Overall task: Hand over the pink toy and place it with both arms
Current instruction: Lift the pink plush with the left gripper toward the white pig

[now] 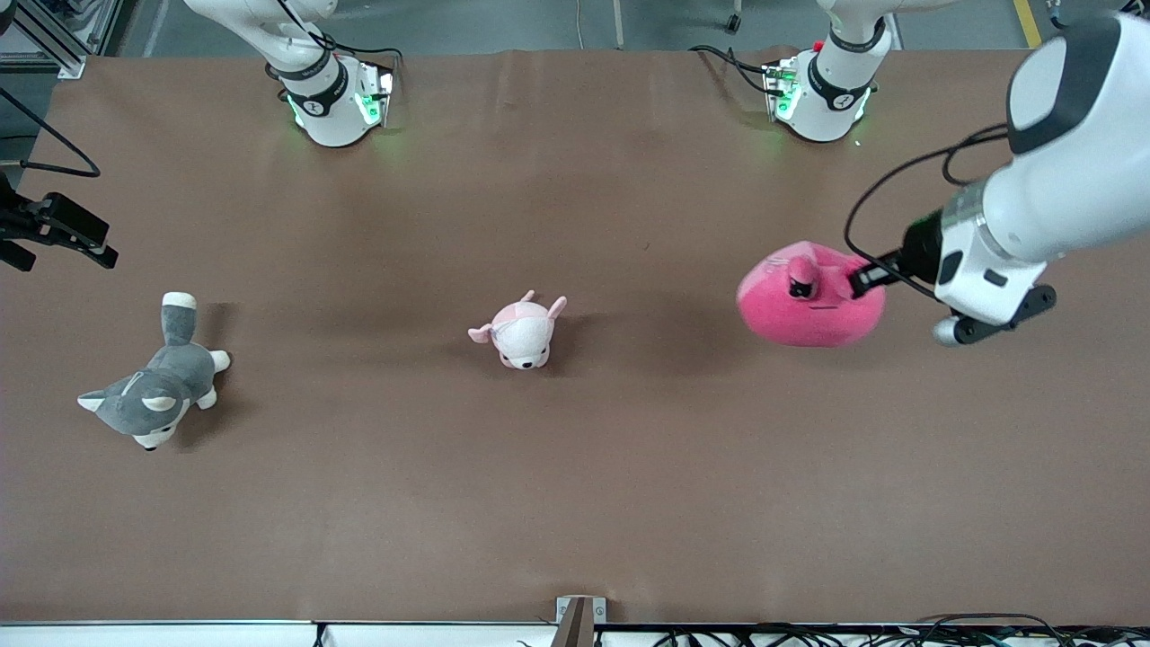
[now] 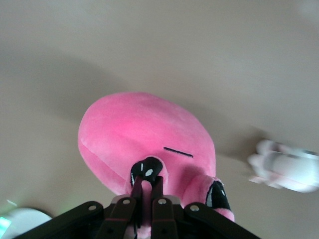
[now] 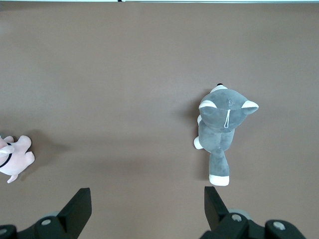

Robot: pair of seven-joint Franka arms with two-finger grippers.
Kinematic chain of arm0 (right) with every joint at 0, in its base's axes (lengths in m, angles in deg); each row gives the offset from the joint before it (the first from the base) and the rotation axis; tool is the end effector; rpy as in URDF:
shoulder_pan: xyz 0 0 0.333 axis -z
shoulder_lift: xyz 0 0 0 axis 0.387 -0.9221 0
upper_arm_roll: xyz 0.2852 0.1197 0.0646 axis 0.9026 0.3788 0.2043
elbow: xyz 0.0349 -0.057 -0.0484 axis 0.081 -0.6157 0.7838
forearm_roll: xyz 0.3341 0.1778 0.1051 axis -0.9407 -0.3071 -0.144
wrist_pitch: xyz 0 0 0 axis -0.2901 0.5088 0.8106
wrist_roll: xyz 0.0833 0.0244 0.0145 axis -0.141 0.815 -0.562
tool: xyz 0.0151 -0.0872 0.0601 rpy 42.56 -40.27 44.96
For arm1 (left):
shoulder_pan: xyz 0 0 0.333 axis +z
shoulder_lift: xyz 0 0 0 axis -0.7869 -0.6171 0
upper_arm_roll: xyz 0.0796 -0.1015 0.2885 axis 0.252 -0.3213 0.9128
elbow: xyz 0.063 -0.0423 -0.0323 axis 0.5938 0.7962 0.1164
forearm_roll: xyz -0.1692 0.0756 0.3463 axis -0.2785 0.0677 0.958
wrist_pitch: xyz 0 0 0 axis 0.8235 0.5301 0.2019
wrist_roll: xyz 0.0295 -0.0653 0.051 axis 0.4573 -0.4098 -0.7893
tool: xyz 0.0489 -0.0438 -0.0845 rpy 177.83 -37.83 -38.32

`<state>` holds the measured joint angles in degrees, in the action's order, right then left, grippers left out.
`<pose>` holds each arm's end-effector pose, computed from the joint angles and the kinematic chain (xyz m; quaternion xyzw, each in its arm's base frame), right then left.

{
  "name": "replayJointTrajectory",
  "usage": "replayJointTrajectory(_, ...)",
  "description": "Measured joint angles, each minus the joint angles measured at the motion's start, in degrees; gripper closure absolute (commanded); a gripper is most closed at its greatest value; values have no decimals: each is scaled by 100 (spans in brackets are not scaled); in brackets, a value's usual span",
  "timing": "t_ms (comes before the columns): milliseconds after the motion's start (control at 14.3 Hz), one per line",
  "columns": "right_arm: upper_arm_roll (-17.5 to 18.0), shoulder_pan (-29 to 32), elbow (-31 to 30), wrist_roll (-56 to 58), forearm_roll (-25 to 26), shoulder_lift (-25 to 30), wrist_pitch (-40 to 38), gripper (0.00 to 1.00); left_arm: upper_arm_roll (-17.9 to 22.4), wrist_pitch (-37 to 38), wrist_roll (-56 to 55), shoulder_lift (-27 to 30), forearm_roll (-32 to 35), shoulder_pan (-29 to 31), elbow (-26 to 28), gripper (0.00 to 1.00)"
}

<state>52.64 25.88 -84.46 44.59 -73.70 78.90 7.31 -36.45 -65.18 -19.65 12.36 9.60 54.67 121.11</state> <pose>0.5591 -0.0340 0.6375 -0.9987 -0.0084 -0.0497 0.0058 0.5829 -0.1798 0.5749 0.9669 0.2151 -0.0962 0.0978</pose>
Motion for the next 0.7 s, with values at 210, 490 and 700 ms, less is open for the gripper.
replayJointTrajectory(210, -10, 2, 0, 0, 0, 0, -1, 0, -726, 4, -1126, -15, -200, 0, -328, 100)
replayJointTrajectory(490, -29, 8, 0, 1, 0, 0, -2, 0, -1574, -65, -2209, -17, -207, -152, -723, 100)
replayJointTrajectory(700, -39, 12, 0, -1, -12, 0, -61, 0, -1685, -857, -2683, -58, -207, -647, -737, 100)
